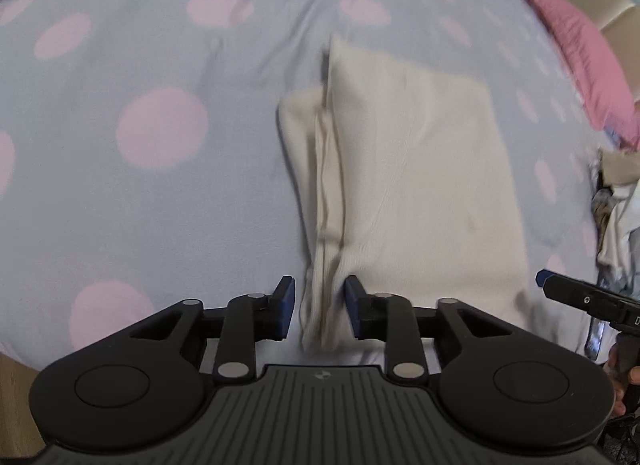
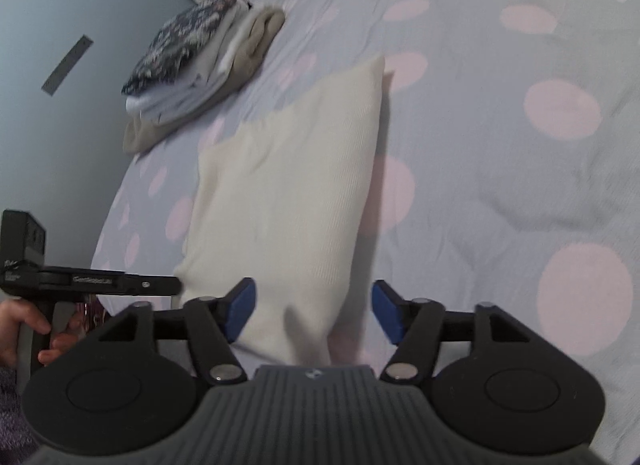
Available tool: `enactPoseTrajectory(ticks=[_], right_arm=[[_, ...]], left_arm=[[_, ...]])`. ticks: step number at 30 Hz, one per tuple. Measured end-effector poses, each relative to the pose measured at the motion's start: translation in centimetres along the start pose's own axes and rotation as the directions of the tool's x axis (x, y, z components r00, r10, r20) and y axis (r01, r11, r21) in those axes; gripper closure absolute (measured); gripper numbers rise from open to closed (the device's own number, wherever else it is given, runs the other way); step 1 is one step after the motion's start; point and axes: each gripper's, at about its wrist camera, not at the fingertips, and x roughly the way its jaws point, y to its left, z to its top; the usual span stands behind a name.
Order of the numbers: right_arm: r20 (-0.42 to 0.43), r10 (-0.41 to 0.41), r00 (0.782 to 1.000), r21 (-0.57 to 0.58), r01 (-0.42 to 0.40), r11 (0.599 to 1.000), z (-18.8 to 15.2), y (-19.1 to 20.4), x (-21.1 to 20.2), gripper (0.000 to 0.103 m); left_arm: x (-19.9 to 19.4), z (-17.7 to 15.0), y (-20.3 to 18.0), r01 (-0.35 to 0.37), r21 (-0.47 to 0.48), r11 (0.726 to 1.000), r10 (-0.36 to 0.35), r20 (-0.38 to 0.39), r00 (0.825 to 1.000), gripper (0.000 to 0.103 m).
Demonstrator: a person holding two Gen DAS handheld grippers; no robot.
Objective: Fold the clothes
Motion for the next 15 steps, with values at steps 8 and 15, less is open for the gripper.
enactPoseTrajectory(ticks=[8, 15], right_arm=[[-0.031, -0.044, 0.999, -0.081, 0.042, 0.996, 3.6, 1.0, 0.8, 0.031], [-0.044, -0.048, 0.998, -0.101, 0.043, 0.994, 6.6, 0.3, 2.6, 0.027]], left_arm=[[0.3, 3.7, -2.0, -0.017, 0.038, 0.999, 0.012, 0.113, 0.994, 0.038], [3.9, 5.2, -2.0, -0.062, 0.030, 0.998, 0.057, 0.136, 0.989, 0.038]])
